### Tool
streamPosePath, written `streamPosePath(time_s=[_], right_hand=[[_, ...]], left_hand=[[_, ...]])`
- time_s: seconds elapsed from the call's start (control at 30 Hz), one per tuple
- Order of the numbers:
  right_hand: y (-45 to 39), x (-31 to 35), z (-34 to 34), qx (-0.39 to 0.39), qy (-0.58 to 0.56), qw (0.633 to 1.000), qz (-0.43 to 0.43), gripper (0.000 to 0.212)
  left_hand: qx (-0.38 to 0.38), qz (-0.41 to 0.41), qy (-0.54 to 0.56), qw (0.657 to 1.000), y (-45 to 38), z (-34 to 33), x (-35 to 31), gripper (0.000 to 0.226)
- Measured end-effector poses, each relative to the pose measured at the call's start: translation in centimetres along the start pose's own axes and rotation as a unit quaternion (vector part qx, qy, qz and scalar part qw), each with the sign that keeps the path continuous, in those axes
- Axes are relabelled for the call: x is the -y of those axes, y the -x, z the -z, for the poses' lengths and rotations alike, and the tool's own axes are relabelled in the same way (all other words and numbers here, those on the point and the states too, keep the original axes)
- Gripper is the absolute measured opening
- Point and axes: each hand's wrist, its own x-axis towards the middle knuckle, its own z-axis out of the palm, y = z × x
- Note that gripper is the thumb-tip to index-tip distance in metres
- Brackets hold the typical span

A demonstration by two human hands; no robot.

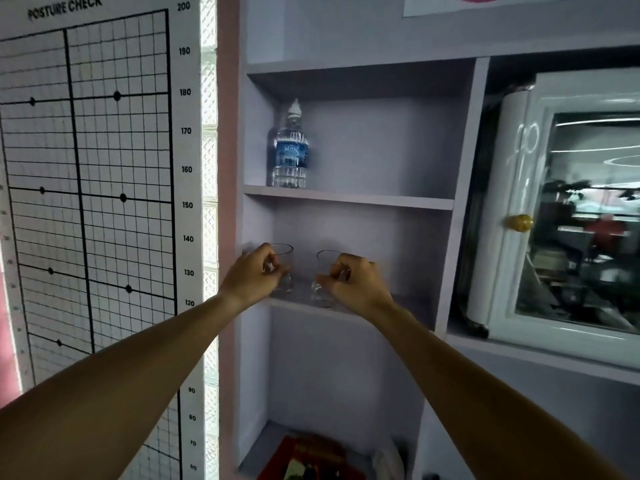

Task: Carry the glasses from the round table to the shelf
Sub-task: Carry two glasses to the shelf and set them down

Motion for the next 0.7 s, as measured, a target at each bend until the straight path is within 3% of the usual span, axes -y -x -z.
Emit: streamPosePath(time_s=[0.2,0.4,0.57,0.7], right_hand=[[-3.4,-1.2,-2.7,0.009,-0.008,1.000,-0.011,0.015],[-5.3,-1.8,-5.1,0.012,-0.027,0.999,-0.031,0.019],[-6.0,-1.9,-6.8,-0.020,-0.064,0.997,-0.043,0.030],[-6.1,-2.1,-7.5,-0.054,-0.075,0.995,-0.035,0.057]], left_hand=[[0.013,0.005,-0.014,1.000,-2.9,-1.7,2.8,0.019],[0.040,-0.001,-0.040,0.998,-4.2,-2.8,4.7,0.028],[0.010,-0.035,-0.058,0.998,-4.6,-3.3,5.2,0.043],[-0.047,-0.050,-0.106,0.992,-4.0,-3.7,4.9,0.057]])
